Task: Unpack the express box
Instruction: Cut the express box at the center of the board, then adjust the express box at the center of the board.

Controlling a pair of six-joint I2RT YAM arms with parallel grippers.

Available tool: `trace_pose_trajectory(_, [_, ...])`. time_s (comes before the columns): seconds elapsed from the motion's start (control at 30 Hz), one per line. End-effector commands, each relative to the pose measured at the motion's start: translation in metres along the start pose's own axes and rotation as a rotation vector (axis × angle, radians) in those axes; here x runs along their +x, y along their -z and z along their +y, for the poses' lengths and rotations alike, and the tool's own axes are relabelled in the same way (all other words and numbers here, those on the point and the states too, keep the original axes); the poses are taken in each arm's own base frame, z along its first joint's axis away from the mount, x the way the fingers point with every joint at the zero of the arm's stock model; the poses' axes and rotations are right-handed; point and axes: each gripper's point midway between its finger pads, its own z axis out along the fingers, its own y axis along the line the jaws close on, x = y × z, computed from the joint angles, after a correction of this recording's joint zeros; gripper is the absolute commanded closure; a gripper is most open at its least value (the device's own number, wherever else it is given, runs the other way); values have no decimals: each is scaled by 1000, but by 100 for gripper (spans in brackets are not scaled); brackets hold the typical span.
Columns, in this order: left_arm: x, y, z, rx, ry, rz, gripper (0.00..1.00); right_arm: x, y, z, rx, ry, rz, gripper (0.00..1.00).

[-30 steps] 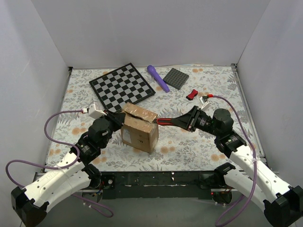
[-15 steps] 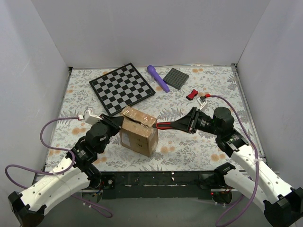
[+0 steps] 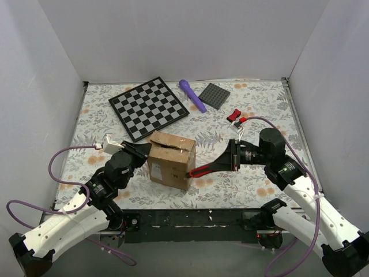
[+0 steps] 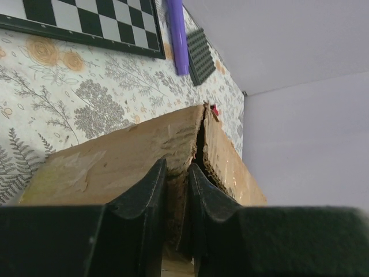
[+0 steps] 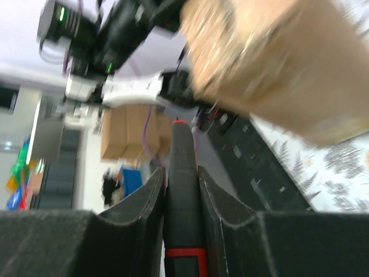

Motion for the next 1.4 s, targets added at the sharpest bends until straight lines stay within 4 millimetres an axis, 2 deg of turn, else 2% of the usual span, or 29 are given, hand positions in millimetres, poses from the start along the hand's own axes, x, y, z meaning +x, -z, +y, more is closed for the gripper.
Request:
trace_pose_trajectory(0.0, [-16, -7, 20, -108, 64, -109, 100, 59, 37, 67, -300, 82, 338, 99])
trace_pose_trajectory(0.07, [-17, -7, 20, -112, 67, -114, 100, 61, 40, 67, -295, 106, 345, 99])
trace_pose_trajectory(0.23, [-19, -7, 14, -94, 54, -113, 100, 54, 33, 47, -144, 102, 283, 99])
trace_pose_trajectory(0.27, [-20, -5, 11, -83, 49, -112, 100, 47, 33, 50, -127, 144, 248, 99])
trace_pose_trajectory(0.33, [-20, -5, 9, -67, 32, -107, 100, 25, 31, 36, 18, 179, 132, 99])
trace_pose_trajectory(0.37, [-21, -3, 6, -52, 27, -104, 100, 9, 36, 42, 66, 244, 62, 99])
trace_pose_trajectory(0.4, [-21, -2, 5, -41, 20, -102, 100, -10, 39, 24, 202, 255, -42, 99])
trace_pose_trajectory(0.47, [-18, 0, 3, -20, -15, -82, 100, -32, 51, 24, 277, 303, -176, 99])
trace_pose_trajectory(0.5, [-19, 1, -3, 9, -20, -83, 100, -50, 56, 19, 328, 331, -278, 99])
trace_pose_trajectory(0.57, [-17, 3, -5, 34, -64, -66, 100, -61, 65, 16, 359, 346, -374, 99])
trace_pose_trajectory(0.6, [-16, 6, -10, 55, -72, -53, 100, -69, 67, 7, 396, 334, -424, 99])
trace_pose_trajectory(0.67, [-16, 8, -14, 77, -108, -40, 99, -73, 66, -2, 427, 313, -440, 99])
trace_pose_trajectory(0.7, [-13, 9, -16, 90, -121, -25, 92, -75, 64, -7, 442, 308, -449, 99])
trace_pose_trajectory(0.73, [-14, 11, -19, 104, -130, -22, 80, -74, 62, -14, 458, 293, -444, 99])
trace_pose_trajectory(0.77, [-17, 13, -23, 114, -138, -25, 54, -75, 62, -20, 478, 284, -450, 99])
trace_pose_trajectory(0.8, [-18, 15, -25, 119, -150, -25, 45, -79, 60, -21, 471, 290, -467, 99])
trace_pose_trajectory(0.87, [-25, 20, -30, 130, -144, -39, 32, -78, 57, -29, 478, 280, -468, 99])
trace_pose_trajectory(0.9, [-27, 21, -29, 122, -146, -44, 25, -80, 54, -26, 460, 284, -472, 99])
trace_pose_trajectory(1.07, [-38, 27, -32, 111, -138, -69, 20, -81, 46, -35, 466, 268, -453, 99])
trace_pose_trajectory(1.17, [-45, 28, -20, 41, -120, -94, 20, -83, 42, -39, 459, 271, -465, 99])
trace_pose_trajectory(1.2, [-48, 31, -7, -29, -128, -93, 20, -85, 41, -45, 474, 270, -474, 99])
trace_pose_trajectory(1.23, [-50, 33, 1, -80, -55, -105, 21, -86, 39, -49, 483, 268, -476, 99])
trace_pose_trajectory(1.27, [-59, 35, 12, -141, -40, -153, 22, -88, 37, -55, 498, 276, -475, 99])
trace_pose_trajectory(1.3, [-57, 41, 36, -244, -69, -141, 23, -90, 36, -60, 509, 282, -484, 99])
trace_pose_trajectory(1.37, [-64, 50, 43, -297, -12, -159, 27, -91, 31, -72, 538, 296, -467, 99])
